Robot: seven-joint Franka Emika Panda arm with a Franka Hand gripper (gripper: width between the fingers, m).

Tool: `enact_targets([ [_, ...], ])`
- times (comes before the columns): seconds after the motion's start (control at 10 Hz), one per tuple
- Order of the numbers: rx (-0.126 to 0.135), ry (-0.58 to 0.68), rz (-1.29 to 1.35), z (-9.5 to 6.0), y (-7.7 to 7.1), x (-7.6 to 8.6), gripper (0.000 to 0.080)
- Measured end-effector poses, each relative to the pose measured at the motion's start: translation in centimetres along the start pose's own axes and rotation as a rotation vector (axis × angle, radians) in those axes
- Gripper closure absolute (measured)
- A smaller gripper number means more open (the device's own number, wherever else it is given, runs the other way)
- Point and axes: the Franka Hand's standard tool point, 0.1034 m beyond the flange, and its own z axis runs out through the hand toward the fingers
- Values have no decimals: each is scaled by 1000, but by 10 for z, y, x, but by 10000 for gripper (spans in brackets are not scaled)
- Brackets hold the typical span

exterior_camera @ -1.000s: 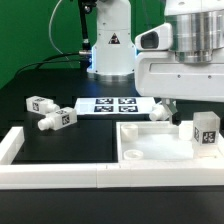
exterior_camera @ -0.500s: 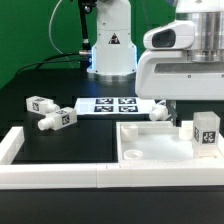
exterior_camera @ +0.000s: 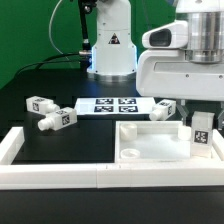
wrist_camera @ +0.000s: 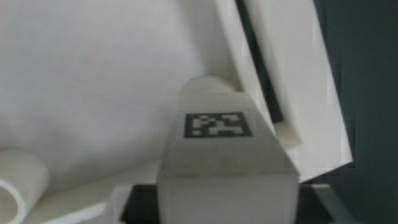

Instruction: Assemble one leg

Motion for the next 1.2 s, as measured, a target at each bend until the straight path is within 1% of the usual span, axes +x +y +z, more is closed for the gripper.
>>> enact_targets([
  [0.2,-1,0,237,0,0,-1,515],
  [0.3,-2,-3,397,1,-1,-2,515],
  [0.4,6,-10,580,1,-2,-3,515],
  [0.6,32,-29,956,2,-5,-5,514],
  [0.7,36,-39,1117,2,-5,-6,514],
  [0.9,56,-58,1248,2,-4,-6,514],
  [1.0,55,-59,1283,2,-4,-6,463],
  [1.1,54,-58,1251,3,-4,-6,463],
  [1.2,57,-55,1161,2,-4,-6,326],
])
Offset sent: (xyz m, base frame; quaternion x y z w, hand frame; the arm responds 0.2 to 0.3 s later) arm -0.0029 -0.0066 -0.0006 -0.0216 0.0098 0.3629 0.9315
